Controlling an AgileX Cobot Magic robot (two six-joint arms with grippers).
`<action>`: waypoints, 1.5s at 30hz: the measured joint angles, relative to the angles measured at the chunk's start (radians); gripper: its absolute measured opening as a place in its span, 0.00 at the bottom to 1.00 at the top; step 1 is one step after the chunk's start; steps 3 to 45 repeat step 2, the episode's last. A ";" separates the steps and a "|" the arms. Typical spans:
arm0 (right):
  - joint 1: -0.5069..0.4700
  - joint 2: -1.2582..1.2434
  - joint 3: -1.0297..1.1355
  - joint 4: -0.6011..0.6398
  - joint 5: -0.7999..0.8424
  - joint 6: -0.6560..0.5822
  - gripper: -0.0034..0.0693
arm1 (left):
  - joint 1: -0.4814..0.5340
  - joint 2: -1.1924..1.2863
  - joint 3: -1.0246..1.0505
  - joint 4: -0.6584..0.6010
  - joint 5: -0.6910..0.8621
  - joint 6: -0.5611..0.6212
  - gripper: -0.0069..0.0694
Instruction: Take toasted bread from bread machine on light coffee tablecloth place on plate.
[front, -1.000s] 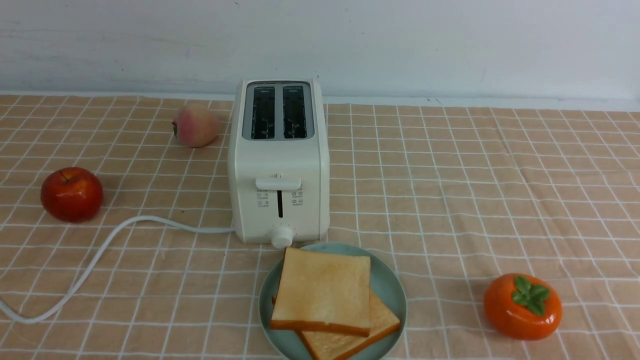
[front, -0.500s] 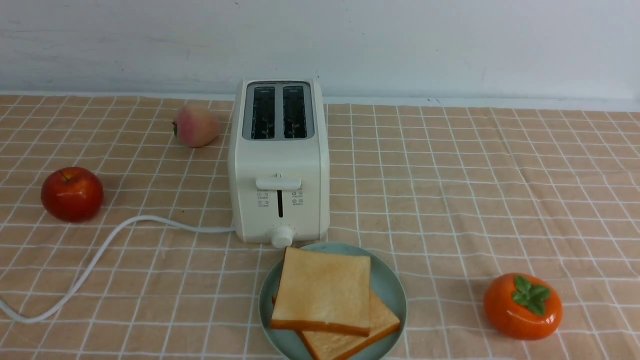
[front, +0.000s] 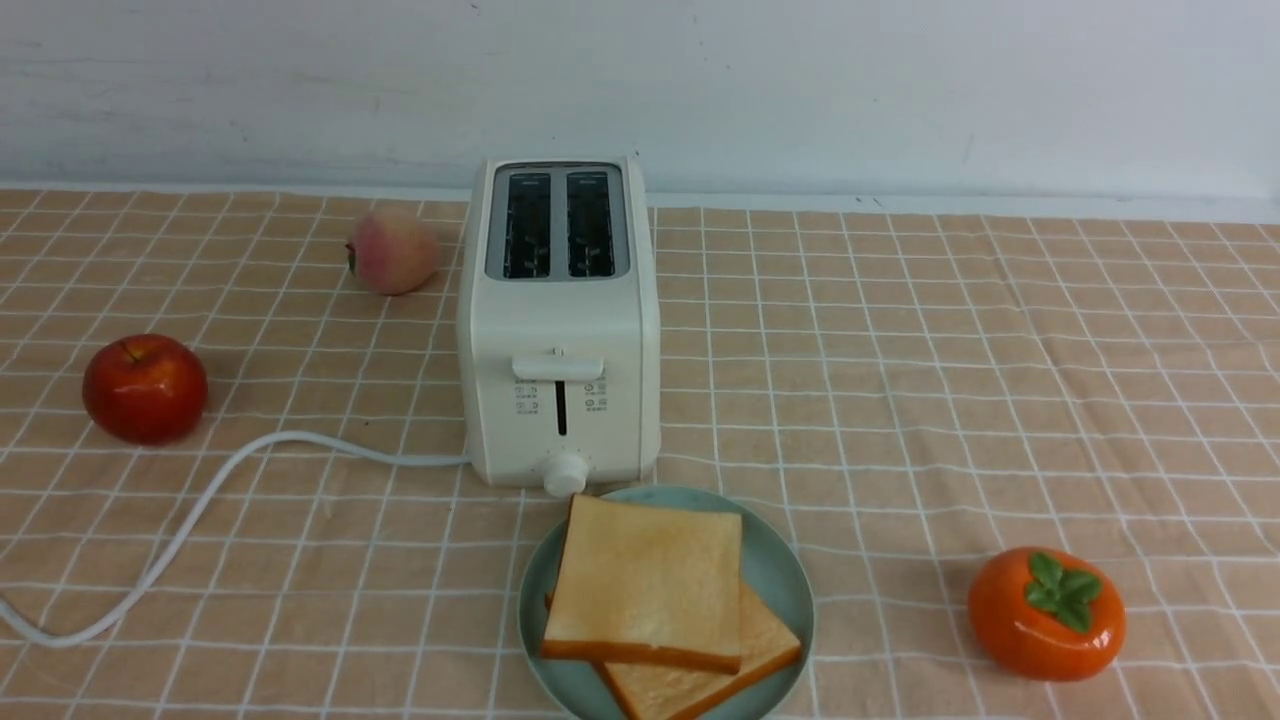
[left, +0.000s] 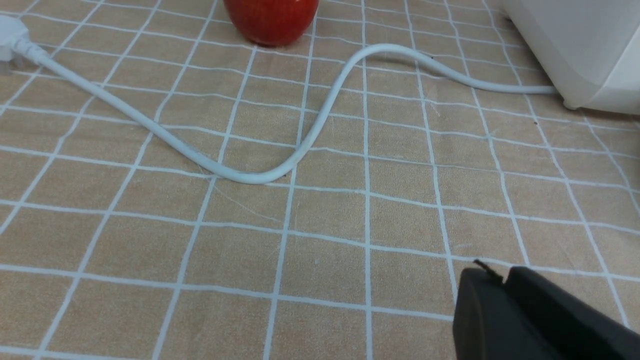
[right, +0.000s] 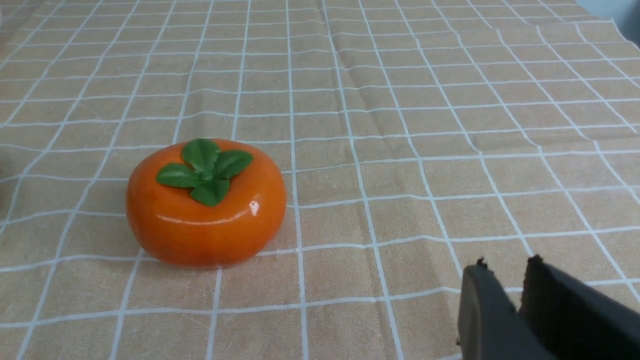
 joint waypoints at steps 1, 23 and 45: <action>0.000 0.000 0.000 0.000 0.000 0.000 0.23 | 0.000 0.000 0.000 0.000 0.000 0.000 0.16; 0.000 0.000 0.000 0.000 0.000 0.000 0.23 | 0.000 0.000 0.000 0.000 0.000 0.000 0.16; 0.000 0.000 0.000 0.000 0.000 0.000 0.23 | 0.000 0.000 0.000 0.000 0.000 0.000 0.16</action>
